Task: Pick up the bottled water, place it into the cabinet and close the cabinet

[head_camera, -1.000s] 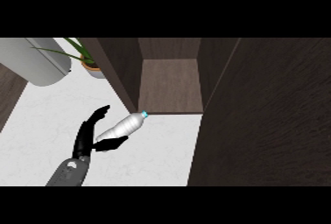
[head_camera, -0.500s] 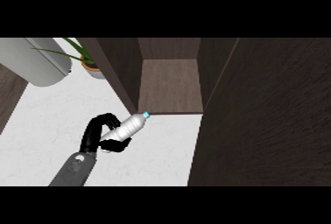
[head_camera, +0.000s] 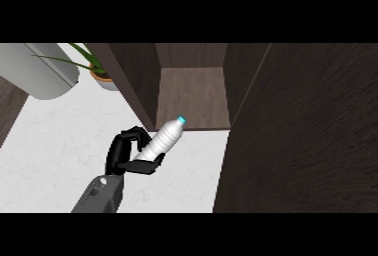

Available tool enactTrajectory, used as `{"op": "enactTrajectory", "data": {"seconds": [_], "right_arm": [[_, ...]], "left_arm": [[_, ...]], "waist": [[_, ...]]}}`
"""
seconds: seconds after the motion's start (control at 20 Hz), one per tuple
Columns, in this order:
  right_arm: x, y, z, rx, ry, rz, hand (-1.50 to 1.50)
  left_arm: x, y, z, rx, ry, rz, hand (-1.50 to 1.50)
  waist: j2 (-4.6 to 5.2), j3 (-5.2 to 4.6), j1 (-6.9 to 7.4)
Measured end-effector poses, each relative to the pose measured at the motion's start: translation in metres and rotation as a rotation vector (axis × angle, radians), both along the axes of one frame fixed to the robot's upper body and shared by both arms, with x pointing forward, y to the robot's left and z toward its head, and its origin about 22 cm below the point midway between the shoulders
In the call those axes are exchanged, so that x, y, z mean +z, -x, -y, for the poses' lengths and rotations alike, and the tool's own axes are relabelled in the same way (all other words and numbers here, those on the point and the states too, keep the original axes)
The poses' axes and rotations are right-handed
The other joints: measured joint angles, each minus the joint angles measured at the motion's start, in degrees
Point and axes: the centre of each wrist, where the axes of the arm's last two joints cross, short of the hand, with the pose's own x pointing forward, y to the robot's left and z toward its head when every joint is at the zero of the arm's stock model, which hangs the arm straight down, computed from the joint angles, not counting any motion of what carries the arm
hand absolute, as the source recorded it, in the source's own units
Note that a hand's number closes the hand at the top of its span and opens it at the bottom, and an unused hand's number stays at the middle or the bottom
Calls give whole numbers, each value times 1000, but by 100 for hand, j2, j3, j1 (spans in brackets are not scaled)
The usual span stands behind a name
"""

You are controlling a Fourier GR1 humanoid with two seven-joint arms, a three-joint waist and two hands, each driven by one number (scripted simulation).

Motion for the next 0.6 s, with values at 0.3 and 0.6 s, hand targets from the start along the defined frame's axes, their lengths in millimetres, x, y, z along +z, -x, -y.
{"op": "enactTrajectory", "data": {"seconds": [0.3,0.6], "right_arm": [[-1,0,19,-65,50,14,-150],[-2,2,44,-125,89,22,-150]], "left_arm": [[7,-6,15,-105,271,71,150],[27,-20,43,-173,356,81,150]], "waist": [[4,10,6],[-2,15,0]]}}
